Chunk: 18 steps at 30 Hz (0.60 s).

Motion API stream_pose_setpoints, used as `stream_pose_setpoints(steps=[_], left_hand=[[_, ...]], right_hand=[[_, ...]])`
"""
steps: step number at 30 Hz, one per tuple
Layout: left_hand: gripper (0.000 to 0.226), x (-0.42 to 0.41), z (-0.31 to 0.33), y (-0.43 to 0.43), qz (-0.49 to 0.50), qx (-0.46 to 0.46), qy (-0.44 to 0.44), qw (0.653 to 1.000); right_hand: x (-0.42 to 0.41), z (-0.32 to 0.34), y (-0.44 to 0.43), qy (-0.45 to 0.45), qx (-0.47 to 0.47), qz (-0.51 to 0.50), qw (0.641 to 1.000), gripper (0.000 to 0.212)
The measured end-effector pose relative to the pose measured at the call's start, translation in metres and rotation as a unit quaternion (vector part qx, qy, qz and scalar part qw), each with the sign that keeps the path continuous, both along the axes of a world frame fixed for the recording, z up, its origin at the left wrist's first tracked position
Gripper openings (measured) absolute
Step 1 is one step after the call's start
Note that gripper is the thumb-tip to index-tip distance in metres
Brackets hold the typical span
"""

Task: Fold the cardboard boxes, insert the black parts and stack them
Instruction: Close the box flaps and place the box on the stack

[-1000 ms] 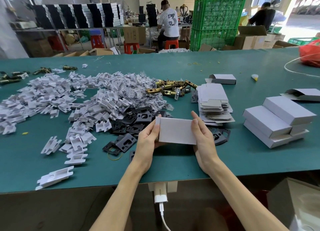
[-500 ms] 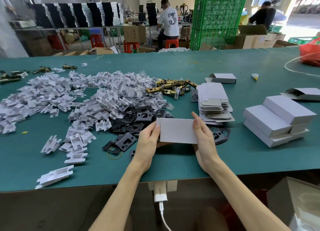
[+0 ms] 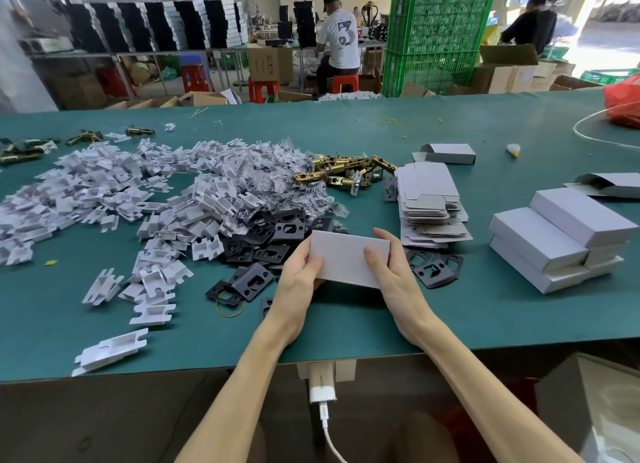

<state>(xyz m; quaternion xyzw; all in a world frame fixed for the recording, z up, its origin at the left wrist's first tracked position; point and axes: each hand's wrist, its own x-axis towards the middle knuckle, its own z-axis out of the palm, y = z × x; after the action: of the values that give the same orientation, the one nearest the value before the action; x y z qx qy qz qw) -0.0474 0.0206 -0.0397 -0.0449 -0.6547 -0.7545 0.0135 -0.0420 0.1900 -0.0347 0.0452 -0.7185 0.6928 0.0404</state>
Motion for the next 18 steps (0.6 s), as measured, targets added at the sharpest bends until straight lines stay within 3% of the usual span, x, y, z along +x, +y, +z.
stream_pose_setpoints(steps=[6,10,18], left_hand=[[0.059,-0.0039,-0.0059,-0.0009,-0.003,-0.035,-0.007,0.999],[0.052,-0.0054,-0.0062,-0.0004,0.008,-0.025,0.0,1.0],[0.041,-0.0049,-0.005,-0.0024,0.124,0.028,0.022,0.992]], right_hand=[[0.0011,0.001,-0.0048,0.005,0.078,0.02,0.997,0.067],[0.0025,0.0031,-0.0041,0.002,0.102,0.023,0.994,0.081],[0.004,0.002,-0.0096,0.014,0.138,0.058,0.989,0.13]])
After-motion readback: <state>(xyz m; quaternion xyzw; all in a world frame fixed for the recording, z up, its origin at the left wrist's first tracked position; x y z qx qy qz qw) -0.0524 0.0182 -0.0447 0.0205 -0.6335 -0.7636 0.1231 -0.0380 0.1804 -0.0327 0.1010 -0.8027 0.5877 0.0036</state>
